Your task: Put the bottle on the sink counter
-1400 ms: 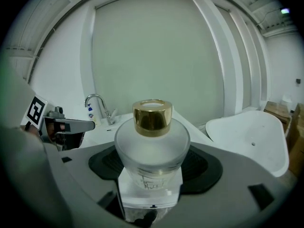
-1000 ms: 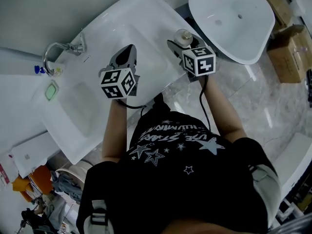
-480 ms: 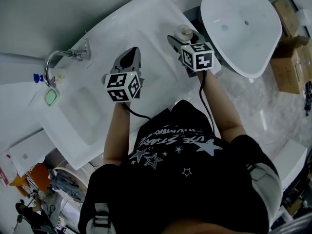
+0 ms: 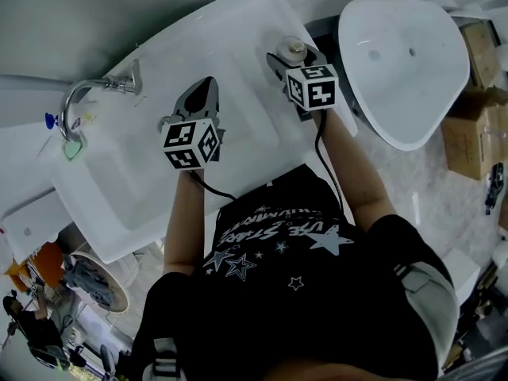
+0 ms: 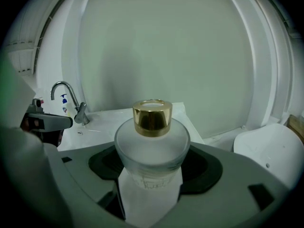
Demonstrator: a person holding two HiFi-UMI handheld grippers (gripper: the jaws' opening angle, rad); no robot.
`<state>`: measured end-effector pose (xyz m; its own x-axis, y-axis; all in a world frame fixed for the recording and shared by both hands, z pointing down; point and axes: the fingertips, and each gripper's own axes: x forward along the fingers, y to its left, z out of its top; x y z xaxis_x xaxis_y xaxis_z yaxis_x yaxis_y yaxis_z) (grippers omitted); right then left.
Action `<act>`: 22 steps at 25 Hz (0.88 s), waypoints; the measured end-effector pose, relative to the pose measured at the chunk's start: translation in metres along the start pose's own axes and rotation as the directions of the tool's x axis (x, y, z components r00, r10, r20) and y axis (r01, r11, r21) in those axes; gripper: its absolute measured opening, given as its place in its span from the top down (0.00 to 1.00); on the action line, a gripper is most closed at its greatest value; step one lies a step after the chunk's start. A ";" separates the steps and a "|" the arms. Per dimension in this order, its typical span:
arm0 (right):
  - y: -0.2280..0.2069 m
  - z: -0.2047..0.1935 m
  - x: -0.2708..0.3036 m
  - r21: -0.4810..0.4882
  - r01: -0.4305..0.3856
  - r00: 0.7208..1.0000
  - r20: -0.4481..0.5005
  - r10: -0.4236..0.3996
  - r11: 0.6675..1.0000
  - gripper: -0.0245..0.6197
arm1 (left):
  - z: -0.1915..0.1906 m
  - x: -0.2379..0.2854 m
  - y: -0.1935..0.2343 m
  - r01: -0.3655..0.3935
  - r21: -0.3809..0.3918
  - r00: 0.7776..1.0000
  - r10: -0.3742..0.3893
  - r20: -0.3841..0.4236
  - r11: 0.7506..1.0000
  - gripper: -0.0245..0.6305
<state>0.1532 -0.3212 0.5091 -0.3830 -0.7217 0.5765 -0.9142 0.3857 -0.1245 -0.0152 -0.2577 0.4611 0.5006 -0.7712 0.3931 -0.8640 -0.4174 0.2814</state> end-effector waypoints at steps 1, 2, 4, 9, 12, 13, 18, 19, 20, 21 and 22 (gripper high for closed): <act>0.000 0.000 0.005 -0.009 -0.008 1.000 -0.005 0.008 1.000 0.46 | 0.000 0.001 0.001 -0.015 -0.004 1.000 0.015 0.001 1.000 0.95; -0.001 0.000 0.010 -0.015 -0.017 1.000 -0.009 0.017 1.000 0.46 | 0.000 0.002 0.002 -0.029 -0.008 1.000 0.029 0.000 1.000 0.95; -0.002 0.000 0.019 -0.022 -0.033 0.999 -0.014 0.033 0.999 0.46 | 0.000 0.004 0.004 -0.053 -0.015 0.999 0.053 -0.001 0.999 0.95; -0.006 -0.001 0.038 -0.041 -0.053 0.998 -0.024 0.052 0.998 0.46 | -0.002 0.008 0.005 -0.087 -0.034 0.996 0.087 0.000 0.996 0.95; -0.007 -0.003 0.047 -0.045 -0.058 0.998 -0.031 0.057 0.997 0.46 | -0.005 0.009 0.010 -0.105 -0.044 0.995 0.104 -0.008 0.994 0.95; -0.007 -0.004 0.050 -0.047 -0.059 0.998 -0.033 0.057 0.997 0.46 | -0.006 0.009 0.011 -0.111 -0.048 0.994 0.110 -0.009 0.993 0.95; -0.009 -0.006 0.058 -0.052 -0.060 0.998 -0.037 0.058 0.997 0.46 | -0.009 0.011 0.013 -0.121 -0.055 0.993 0.120 -0.015 0.991 0.95; -0.009 -0.006 0.059 -0.054 -0.060 0.998 -0.039 0.058 0.997 0.46 | -0.009 0.011 0.013 -0.121 -0.055 0.993 0.120 -0.017 0.991 0.95; -0.008 -0.007 0.060 -0.055 -0.061 0.997 -0.040 0.059 0.997 0.46 | -0.010 0.011 0.013 -0.122 -0.056 0.993 0.121 -0.017 0.991 0.95; -0.008 -0.008 0.061 -0.056 -0.062 0.997 -0.041 0.060 0.997 0.46 | -0.010 0.011 0.013 -0.122 -0.057 0.992 0.122 -0.018 0.991 0.95; -0.008 -0.008 0.062 -0.057 -0.062 0.997 -0.040 0.060 0.996 0.46 | -0.010 0.012 0.012 -0.123 -0.058 0.992 0.122 -0.019 0.991 0.95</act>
<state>0.1376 -0.3641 0.5518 -0.4315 -0.6736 0.6001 -0.8795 0.4621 -0.1136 -0.0195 -0.2671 0.4776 0.3920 -0.8072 0.4413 -0.9147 -0.2907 0.2808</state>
